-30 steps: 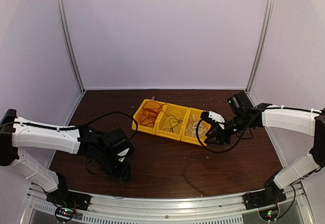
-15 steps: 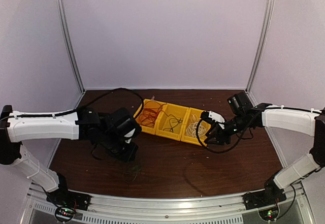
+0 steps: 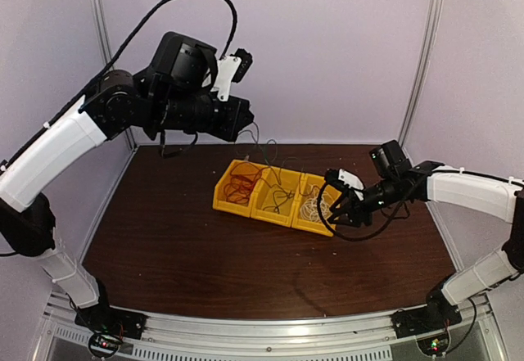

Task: Untangle the cables

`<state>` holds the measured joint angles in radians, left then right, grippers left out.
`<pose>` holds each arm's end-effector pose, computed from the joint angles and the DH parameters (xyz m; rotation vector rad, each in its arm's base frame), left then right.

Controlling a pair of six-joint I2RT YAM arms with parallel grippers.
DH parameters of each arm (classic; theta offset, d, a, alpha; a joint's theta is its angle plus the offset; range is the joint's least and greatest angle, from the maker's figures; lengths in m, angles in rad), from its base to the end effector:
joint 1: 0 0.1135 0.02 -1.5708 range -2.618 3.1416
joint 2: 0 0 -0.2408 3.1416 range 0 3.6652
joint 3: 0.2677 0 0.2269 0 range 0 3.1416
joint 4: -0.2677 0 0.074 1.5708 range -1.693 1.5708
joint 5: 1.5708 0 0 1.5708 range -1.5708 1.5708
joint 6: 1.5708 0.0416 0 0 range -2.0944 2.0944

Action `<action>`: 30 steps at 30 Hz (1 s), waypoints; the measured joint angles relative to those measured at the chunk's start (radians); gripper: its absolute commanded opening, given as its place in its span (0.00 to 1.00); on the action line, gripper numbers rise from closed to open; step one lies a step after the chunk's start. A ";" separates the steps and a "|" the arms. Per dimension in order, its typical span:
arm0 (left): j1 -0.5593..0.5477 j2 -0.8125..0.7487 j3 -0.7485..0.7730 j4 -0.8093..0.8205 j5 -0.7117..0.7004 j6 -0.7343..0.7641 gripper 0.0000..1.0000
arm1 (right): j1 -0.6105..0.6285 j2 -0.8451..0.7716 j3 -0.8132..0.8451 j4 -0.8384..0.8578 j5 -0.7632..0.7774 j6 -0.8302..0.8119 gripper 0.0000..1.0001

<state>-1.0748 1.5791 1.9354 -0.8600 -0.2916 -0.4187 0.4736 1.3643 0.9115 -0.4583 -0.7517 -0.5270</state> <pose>0.1561 -0.2633 0.4319 0.5047 2.0489 -0.6170 0.2163 0.1428 0.2249 -1.3903 1.8886 0.8955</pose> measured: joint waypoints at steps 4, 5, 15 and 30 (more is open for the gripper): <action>0.002 0.106 0.090 0.040 -0.071 0.074 0.00 | 0.000 -0.027 -0.021 0.003 0.017 0.001 0.42; 0.006 0.132 0.104 0.048 -0.087 0.087 0.00 | 0.000 -0.034 -0.025 0.003 0.021 0.001 0.42; 0.119 0.243 0.112 0.152 -0.108 0.150 0.00 | 0.000 -0.053 -0.038 0.011 0.045 0.000 0.42; 0.232 0.309 0.064 0.278 0.011 0.151 0.00 | 0.000 -0.042 -0.039 0.014 0.059 -0.017 0.42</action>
<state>-0.8425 1.8885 1.9999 -0.5823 -0.2810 -0.2672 0.4736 1.3224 0.8722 -0.4442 -0.6926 -0.5438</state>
